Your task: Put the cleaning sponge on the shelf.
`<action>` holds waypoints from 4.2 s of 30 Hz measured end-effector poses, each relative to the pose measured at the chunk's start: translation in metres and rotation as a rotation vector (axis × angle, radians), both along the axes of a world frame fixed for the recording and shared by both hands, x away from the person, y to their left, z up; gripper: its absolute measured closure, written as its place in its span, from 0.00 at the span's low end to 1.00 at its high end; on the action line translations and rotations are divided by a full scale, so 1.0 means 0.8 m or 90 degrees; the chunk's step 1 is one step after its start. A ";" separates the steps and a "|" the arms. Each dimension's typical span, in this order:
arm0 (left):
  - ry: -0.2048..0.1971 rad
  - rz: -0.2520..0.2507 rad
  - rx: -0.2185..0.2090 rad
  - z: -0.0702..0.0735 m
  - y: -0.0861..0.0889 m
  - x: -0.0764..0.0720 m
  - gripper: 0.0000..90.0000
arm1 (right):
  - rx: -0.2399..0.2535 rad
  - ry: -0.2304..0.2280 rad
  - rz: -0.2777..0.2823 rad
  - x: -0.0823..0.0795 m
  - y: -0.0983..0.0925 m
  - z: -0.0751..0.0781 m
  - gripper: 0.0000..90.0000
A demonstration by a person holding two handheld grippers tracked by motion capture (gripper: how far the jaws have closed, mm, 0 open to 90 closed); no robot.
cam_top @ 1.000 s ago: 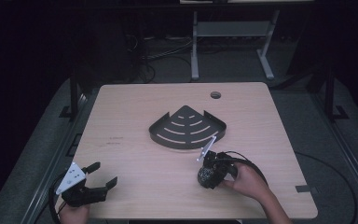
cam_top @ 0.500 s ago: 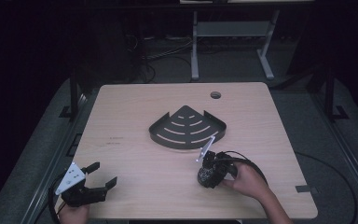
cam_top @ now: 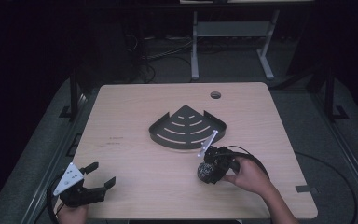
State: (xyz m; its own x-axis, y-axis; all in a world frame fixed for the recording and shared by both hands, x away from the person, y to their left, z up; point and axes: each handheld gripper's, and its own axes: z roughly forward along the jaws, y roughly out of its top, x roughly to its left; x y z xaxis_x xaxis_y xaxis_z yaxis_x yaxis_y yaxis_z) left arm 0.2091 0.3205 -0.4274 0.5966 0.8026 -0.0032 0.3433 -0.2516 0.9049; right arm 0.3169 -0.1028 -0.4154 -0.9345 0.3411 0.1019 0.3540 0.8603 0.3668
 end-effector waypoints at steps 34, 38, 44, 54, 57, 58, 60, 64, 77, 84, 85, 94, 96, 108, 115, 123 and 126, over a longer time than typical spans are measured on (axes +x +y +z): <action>0.000 -0.002 0.001 0.000 -0.001 0.000 0.15 | 0.018 0.013 -0.009 0.040 -0.009 0.033 0.38; -0.001 -0.002 0.001 0.001 -0.001 0.000 0.15 | 0.018 0.015 -0.005 0.044 -0.009 0.035 0.38; -0.001 -0.003 0.002 0.001 -0.001 0.000 0.15 | 0.016 0.012 -0.002 0.050 -0.005 0.040 0.38; -0.003 -0.003 0.000 0.001 0.000 0.000 0.15 | 0.007 0.009 0.004 0.061 0.002 0.050 0.38; -0.003 -0.002 0.000 0.001 0.000 0.000 0.15 | 0.006 0.009 0.007 0.064 0.004 0.053 0.38; -0.003 -0.003 -0.001 0.001 0.000 0.000 0.15 | 0.005 0.008 0.009 0.065 0.005 0.053 0.38; -0.003 -0.003 0.000 0.001 -0.001 0.000 0.15 | 0.002 0.009 0.009 0.067 0.006 0.054 0.38; -0.003 -0.003 -0.001 0.001 0.000 0.000 0.15 | 0.010 0.013 0.008 0.071 0.006 0.055 0.38; -0.005 -0.004 -0.001 0.002 0.000 0.000 0.15 | 0.018 0.012 0.004 0.087 0.010 0.063 0.38; -0.005 -0.003 0.000 0.002 0.000 0.001 0.15 | 0.009 0.006 0.004 0.098 0.016 0.069 0.38; -0.005 -0.004 -0.001 0.002 0.000 0.001 0.15 | 0.010 0.009 0.004 0.100 0.017 0.070 0.38; -0.005 -0.004 -0.002 0.002 0.001 0.001 0.15 | 0.011 0.006 0.001 0.118 0.025 0.078 0.38; -0.005 -0.004 -0.003 0.002 0.001 0.001 0.15 | 0.017 0.009 0.001 0.121 0.026 0.078 0.38; -0.004 -0.003 -0.004 0.001 0.002 0.001 0.15 | 0.005 0.014 -0.009 0.143 0.032 0.078 0.38; -0.004 -0.002 -0.006 0.001 0.002 0.001 0.15 | 0.000 0.006 -0.015 0.153 0.035 0.081 0.38; -0.002 -0.006 -0.001 0.001 0.000 0.002 0.15 | 0.005 0.016 -0.031 0.166 0.032 0.072 0.38; -0.002 -0.006 -0.001 0.001 0.000 0.002 0.15 | 0.001 0.020 -0.037 0.170 0.031 0.068 0.38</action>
